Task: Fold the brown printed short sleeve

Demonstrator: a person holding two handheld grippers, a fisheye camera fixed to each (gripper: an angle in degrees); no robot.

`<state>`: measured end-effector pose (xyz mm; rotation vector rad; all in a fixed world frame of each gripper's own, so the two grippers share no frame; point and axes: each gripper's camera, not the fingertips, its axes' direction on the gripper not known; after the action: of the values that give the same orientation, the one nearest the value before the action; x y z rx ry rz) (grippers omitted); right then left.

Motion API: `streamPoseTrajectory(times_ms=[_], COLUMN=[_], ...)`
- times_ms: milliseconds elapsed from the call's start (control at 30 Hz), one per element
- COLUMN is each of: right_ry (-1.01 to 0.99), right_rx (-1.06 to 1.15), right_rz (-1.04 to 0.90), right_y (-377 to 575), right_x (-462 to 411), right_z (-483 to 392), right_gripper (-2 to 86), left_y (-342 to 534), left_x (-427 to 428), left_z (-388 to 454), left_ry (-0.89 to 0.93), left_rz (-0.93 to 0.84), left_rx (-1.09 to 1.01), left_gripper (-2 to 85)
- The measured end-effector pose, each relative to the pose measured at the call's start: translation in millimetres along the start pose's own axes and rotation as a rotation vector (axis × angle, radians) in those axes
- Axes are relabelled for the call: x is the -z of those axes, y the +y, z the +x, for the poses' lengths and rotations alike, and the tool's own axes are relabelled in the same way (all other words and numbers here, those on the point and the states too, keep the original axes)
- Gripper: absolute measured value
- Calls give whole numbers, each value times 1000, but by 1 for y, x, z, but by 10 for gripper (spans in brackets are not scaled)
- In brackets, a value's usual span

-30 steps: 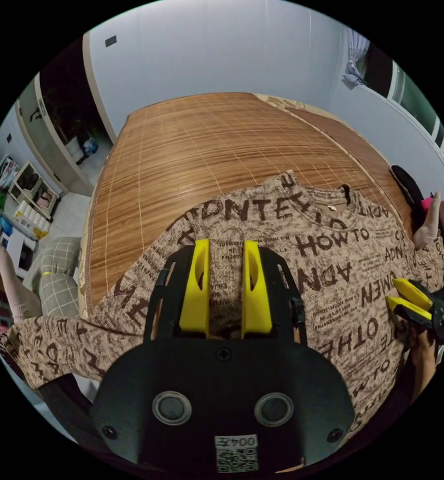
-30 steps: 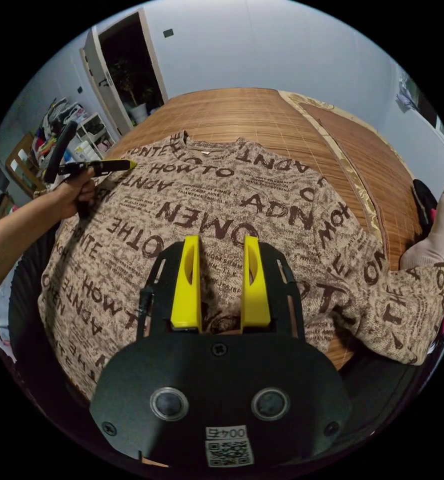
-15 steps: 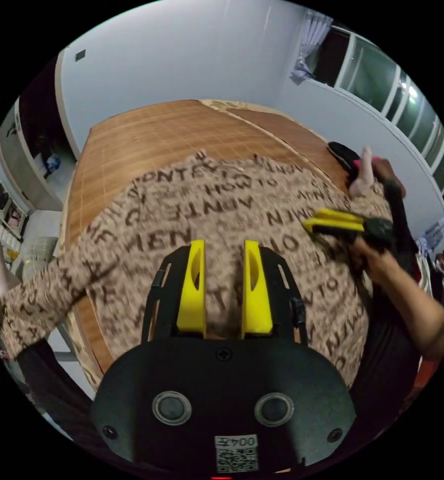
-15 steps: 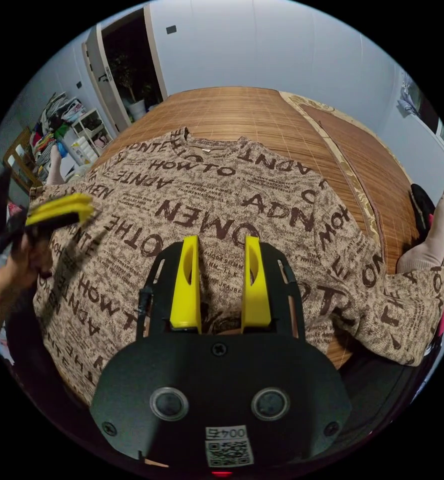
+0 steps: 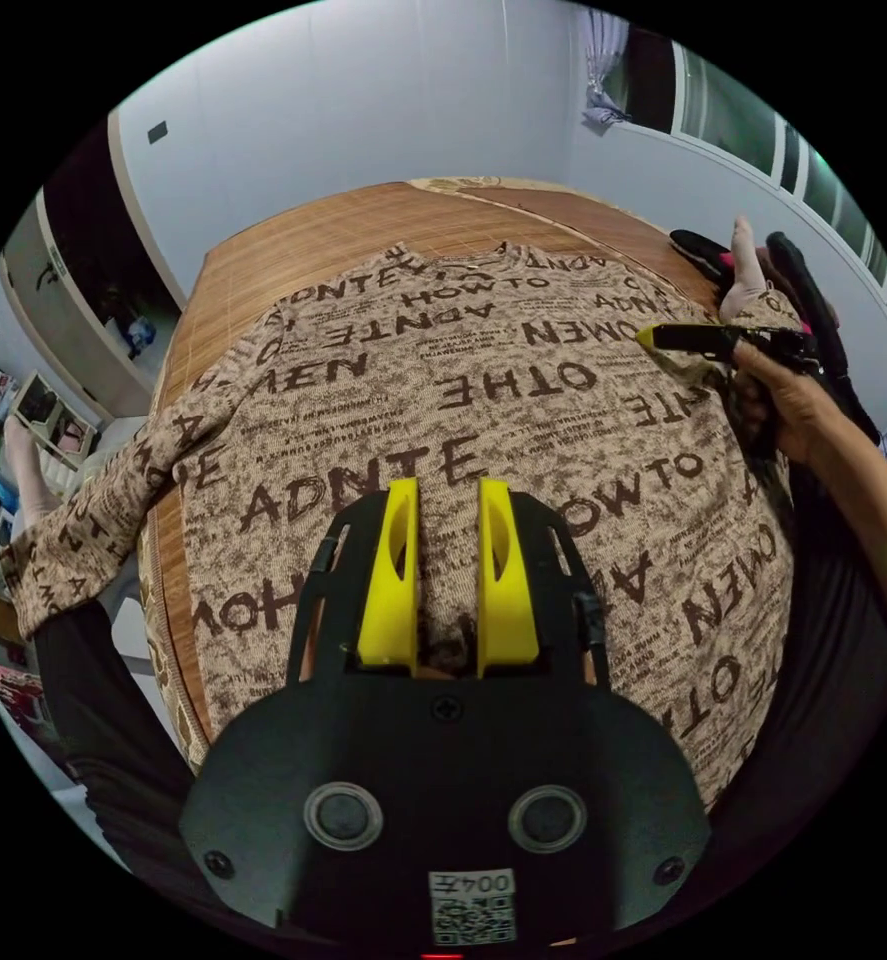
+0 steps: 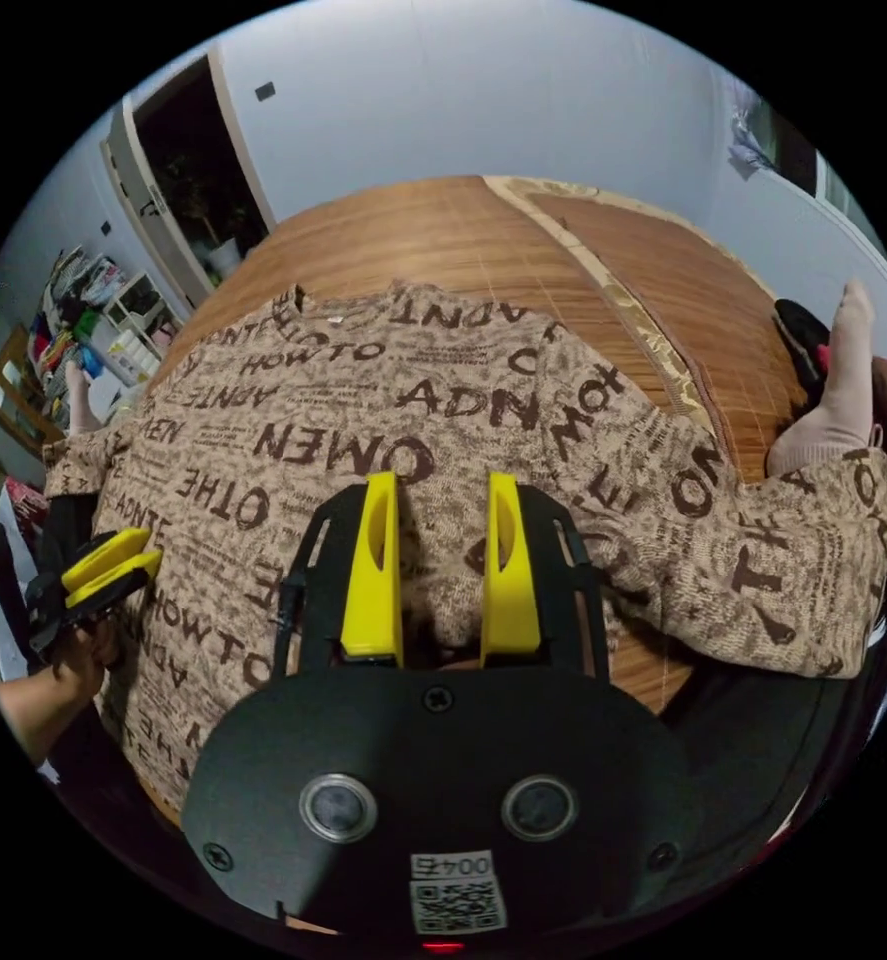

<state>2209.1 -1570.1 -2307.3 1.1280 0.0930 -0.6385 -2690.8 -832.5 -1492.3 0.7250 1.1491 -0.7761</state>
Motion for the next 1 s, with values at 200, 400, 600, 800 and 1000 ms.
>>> streamPoseTrajectory(times_ms=[200, 400, 600, 800, 1000], right_ry=[-1, -108, -183, 18, 234], right_rx=[8, -73, -80, 33, 106], right_rz=[102, 91, -216, -436, -610], right_y=[-6, -5, -6, -30, -28], right_x=[31, 91, 75, 32, 20], right_z=[9, 69, 81, 44, 23], right_gripper=[134, 79, 81, 91, 91], left_y=[4, 9, 13, 18, 22], left_x=[2, 5, 11, 18, 26], left_z=[-6, -8, -16, -24, -36], left_ry=[20, 13, 16, 10, 13], left_rz=[3, 7, 8, 9, 9], left_rx=[19, 14, 21, 20, 24], left_gripper=[88, 87, 84, 83, 83])
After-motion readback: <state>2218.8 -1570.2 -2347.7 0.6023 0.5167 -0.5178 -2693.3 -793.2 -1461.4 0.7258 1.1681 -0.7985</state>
